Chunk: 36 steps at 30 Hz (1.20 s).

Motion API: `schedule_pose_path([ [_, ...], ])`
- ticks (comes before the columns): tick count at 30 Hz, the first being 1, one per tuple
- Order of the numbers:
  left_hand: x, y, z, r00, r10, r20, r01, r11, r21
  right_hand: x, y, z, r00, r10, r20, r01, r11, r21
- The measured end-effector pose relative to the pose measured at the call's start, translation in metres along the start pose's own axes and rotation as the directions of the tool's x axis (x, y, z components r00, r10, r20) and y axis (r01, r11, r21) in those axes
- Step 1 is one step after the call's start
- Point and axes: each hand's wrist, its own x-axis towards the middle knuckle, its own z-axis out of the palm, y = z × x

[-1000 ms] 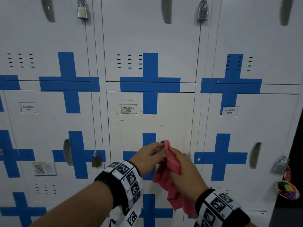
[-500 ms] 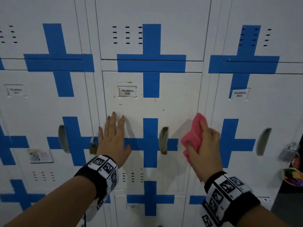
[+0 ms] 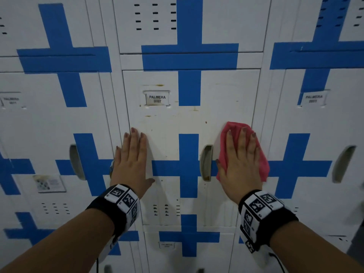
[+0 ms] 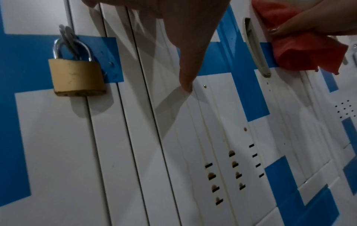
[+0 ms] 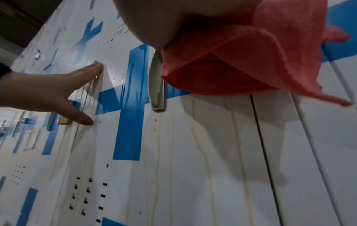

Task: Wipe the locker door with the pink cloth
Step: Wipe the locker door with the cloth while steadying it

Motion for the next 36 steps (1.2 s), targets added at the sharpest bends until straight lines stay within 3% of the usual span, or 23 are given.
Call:
schedule_pose_path([
  [5, 0.001, -0.002, 0.004, 0.999, 0.028, -0.019, -0.028, 1.000, 0.011, -0.001, 0.001, 0.006, 0.999, -0.019, 0.039, 0.021, 0.998, -0.056],
  [16, 0.002, -0.009, 0.010, 0.997, 0.071, -0.036, -0.069, 0.997, 0.043, -0.017, 0.011, 0.022, 0.981, -0.191, 0.034, 0.194, 0.967, -0.165],
  [23, 0.003, -0.010, 0.011, 0.997, 0.074, -0.037, -0.072, 0.996, 0.046, -0.024, 0.022, 0.029, 0.945, -0.321, 0.054, 0.325, 0.923, -0.208],
  [36, 0.003, -0.010, 0.012, 0.997, 0.078, -0.024, -0.076, 0.996, 0.051, -0.045, 0.031, 0.021, 0.896, -0.427, 0.120, 0.443, 0.873, -0.203],
])
